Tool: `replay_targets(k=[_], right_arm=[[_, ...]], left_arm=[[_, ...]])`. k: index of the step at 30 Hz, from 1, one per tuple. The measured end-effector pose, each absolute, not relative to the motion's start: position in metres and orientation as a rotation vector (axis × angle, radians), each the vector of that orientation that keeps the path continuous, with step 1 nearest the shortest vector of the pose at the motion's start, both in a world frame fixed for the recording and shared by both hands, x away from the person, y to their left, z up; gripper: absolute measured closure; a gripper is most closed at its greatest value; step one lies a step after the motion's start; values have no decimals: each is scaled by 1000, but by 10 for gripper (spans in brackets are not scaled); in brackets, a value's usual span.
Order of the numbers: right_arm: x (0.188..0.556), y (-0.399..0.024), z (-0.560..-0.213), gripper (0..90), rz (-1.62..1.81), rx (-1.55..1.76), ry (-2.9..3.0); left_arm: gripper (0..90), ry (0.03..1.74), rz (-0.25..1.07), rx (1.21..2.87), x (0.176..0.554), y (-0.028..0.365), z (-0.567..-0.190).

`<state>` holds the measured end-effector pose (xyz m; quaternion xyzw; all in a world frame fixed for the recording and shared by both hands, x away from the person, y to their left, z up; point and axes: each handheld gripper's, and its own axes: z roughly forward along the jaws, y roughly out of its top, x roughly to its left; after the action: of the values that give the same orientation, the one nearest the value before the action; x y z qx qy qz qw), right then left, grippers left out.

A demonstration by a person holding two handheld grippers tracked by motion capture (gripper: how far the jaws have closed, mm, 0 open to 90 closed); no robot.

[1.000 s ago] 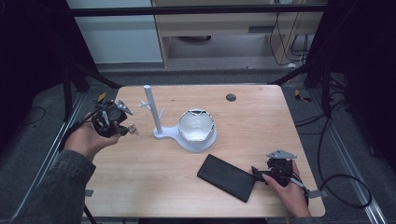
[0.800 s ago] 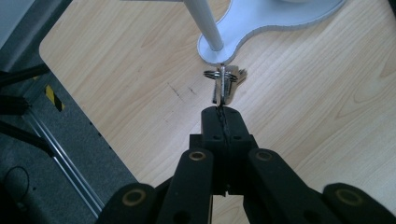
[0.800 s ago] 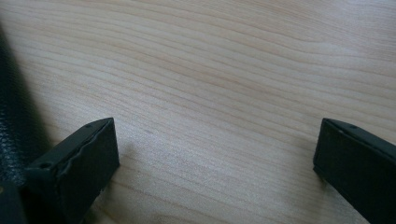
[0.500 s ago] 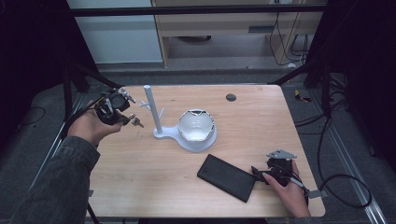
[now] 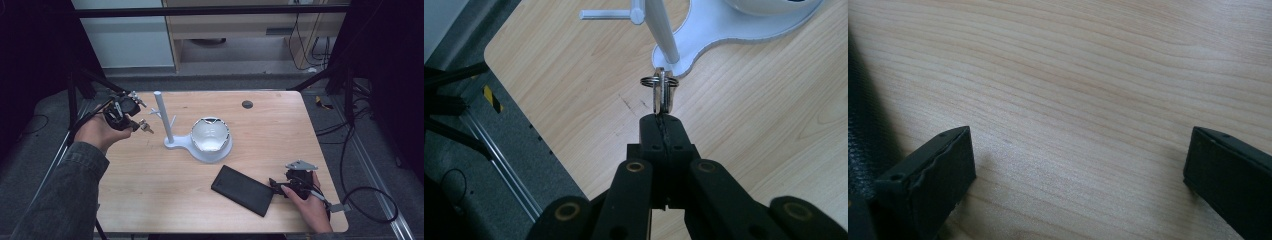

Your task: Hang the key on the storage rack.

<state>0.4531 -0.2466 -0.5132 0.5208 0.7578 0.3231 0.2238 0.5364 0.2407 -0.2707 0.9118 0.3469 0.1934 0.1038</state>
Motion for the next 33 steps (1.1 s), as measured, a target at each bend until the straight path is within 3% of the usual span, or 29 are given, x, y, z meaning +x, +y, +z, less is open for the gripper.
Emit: replay_targets(k=[33], right_arm=[[453, -247, -513, 4, 894, 1437, 2091]], left_arm=[[900, 1033, 553, 2723, 557, 235, -253]])
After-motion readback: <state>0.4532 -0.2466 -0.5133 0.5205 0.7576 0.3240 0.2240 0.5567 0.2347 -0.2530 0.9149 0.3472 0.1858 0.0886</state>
